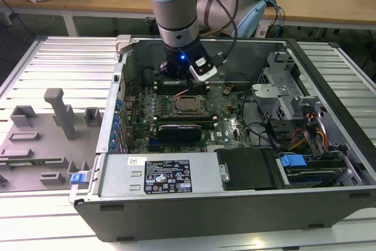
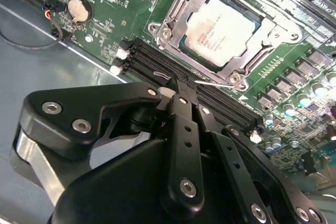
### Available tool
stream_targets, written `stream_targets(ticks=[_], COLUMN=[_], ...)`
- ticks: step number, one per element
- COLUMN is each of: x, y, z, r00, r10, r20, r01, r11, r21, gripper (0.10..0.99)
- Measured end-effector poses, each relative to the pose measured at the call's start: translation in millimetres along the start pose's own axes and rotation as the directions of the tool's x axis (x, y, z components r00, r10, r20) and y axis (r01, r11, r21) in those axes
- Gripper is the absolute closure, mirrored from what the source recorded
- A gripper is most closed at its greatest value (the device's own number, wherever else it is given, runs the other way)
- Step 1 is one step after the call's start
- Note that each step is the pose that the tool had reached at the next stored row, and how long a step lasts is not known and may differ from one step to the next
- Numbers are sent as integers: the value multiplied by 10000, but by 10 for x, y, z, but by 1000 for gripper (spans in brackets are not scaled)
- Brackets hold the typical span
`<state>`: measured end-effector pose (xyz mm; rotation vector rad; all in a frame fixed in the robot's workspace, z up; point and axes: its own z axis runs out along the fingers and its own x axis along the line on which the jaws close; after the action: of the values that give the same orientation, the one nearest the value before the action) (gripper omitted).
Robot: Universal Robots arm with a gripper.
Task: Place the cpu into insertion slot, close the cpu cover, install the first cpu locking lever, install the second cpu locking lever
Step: 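Install the first cpu locking lever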
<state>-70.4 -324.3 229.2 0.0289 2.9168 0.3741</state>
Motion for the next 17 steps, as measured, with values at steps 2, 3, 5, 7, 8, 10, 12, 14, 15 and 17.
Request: stream_targets(ticks=[2, 3, 5, 7, 8, 10, 12, 14, 15, 17], x=[4, 6, 9, 13, 15, 23, 28, 46, 50, 59], y=[2, 2, 4, 16, 24, 59, 87, 100, 99, 97], z=[21, 28, 39, 52, 58, 76, 85, 92, 94, 102], r00=[9997, 9994, 9990, 9987, 9985, 9983, 9982, 9982, 9981, 9980], r10=[238, 336, 424, 499, 524, 571, 582, 580, 572, 571], r20=[62, 86, 108, 123, 129, 141, 145, 180, 207, 271], r01=[-238, -336, -425, -500, -526, -573, -584, -583, -577, -578], r11=[9997, 9994, 9991, 9987, 9985, 9983, 9982, 9981, 9981, 9979], r21=[53, 75, 96, 115, 120, 133, 138, 192, 224, 276], gripper=[980, 980, 980, 980, 980, 980, 980, 980, 980, 980])
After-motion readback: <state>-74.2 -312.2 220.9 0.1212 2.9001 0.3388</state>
